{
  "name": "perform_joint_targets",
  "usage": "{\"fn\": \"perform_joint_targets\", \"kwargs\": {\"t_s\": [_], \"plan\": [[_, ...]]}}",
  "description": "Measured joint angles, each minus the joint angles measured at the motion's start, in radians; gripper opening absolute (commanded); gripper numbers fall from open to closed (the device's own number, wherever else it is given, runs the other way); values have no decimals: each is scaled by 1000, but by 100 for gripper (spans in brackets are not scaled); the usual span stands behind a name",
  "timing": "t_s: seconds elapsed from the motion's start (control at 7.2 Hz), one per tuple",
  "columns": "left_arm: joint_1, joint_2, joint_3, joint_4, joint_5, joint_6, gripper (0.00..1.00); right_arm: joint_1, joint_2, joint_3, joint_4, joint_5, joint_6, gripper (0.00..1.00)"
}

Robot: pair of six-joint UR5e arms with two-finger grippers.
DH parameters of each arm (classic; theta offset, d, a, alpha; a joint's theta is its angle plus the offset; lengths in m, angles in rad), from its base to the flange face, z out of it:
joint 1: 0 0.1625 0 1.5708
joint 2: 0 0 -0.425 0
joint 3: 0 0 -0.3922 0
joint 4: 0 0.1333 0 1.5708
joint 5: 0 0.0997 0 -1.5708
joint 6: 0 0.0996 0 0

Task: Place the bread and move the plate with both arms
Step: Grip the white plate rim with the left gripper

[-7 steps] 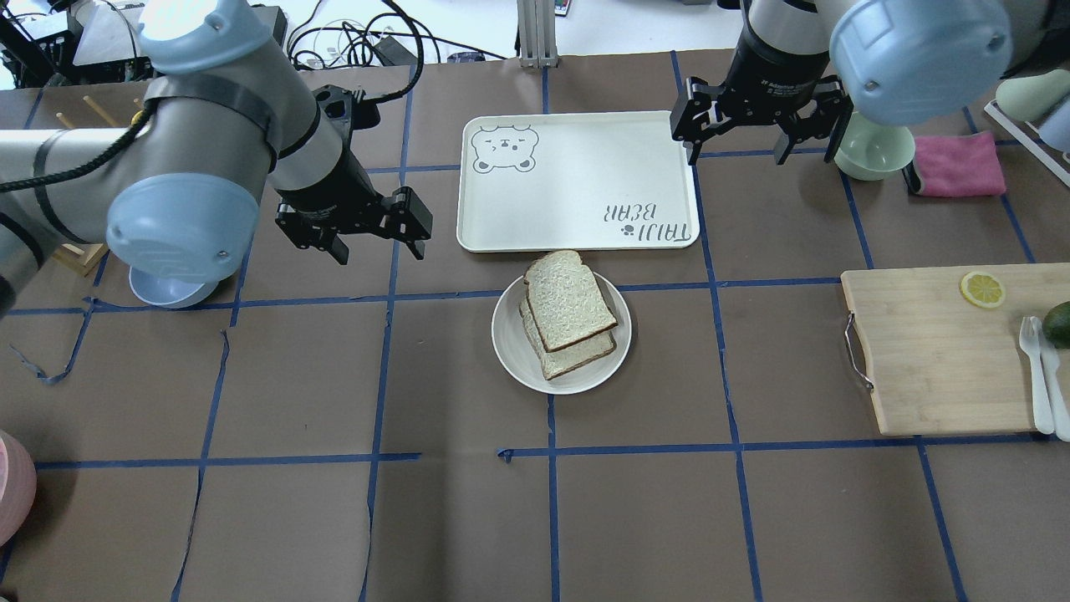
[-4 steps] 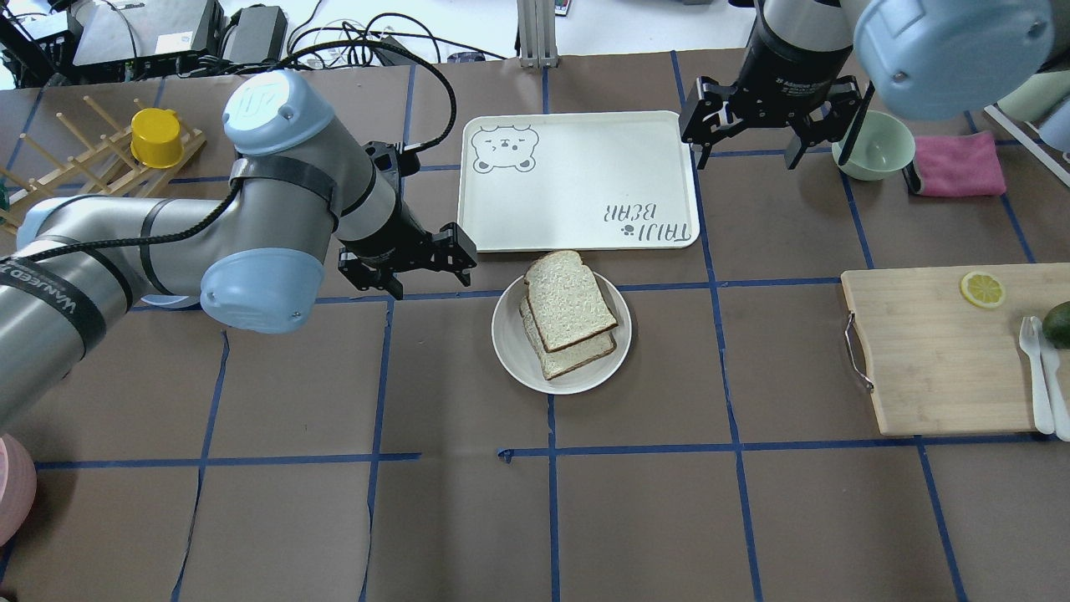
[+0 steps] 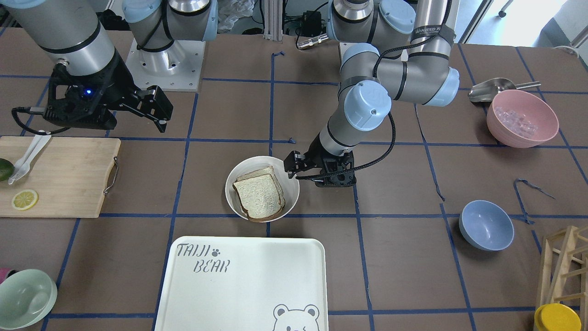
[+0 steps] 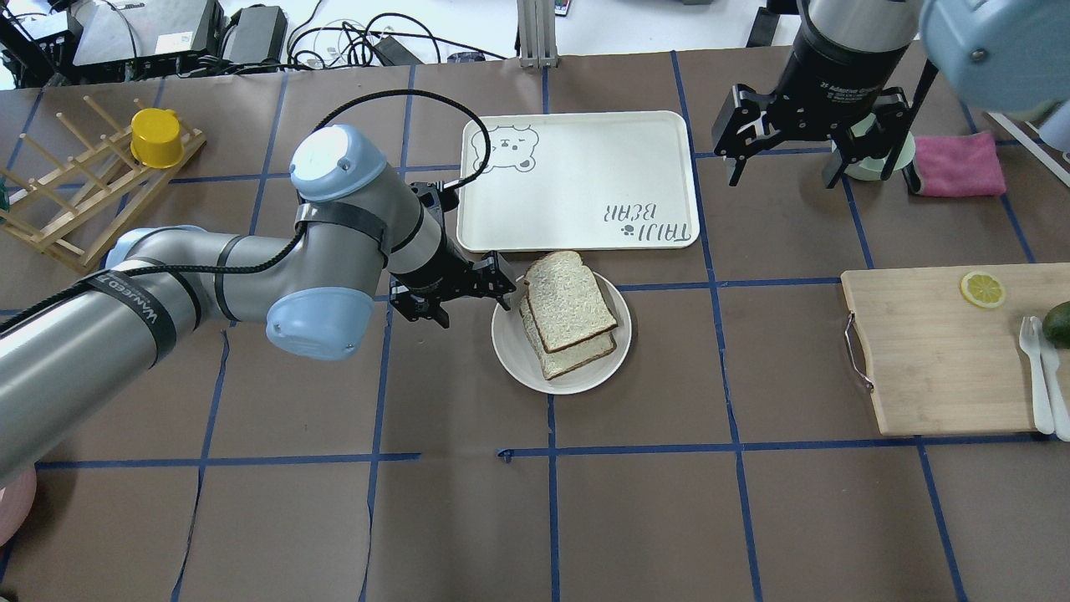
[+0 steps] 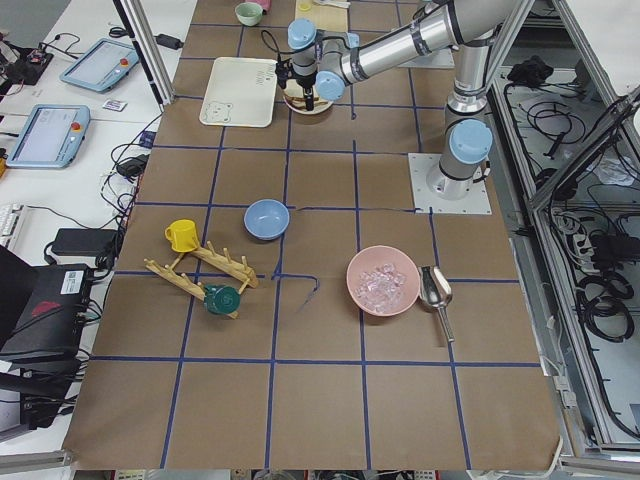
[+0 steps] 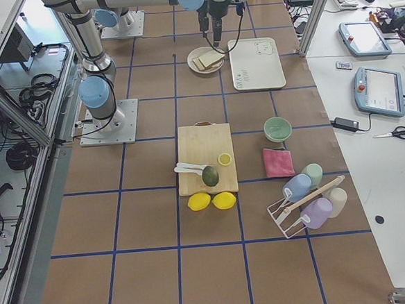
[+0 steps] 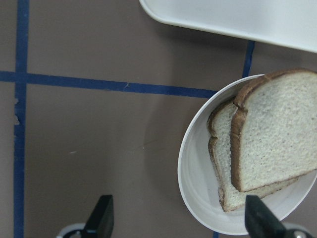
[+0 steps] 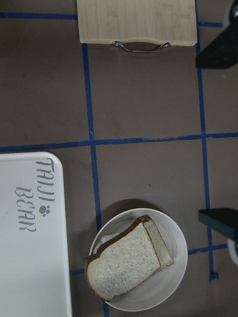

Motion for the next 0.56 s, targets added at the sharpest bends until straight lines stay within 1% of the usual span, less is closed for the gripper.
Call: {"fn": "perform_joint_targets", "kwargs": {"t_s": [0.14, 0.42, 0.56], "plan": [[-3, -17, -38, 67, 1, -7, 92, -1, -4, 0, 15, -1, 0, 100], [-5, -41, -71, 122, -3, -15, 82, -3, -4, 0, 20, 1, 1, 100], [-5, -45, -74, 128, -8, -30, 68, -5, -4, 0, 19, 5, 2, 100]]}}
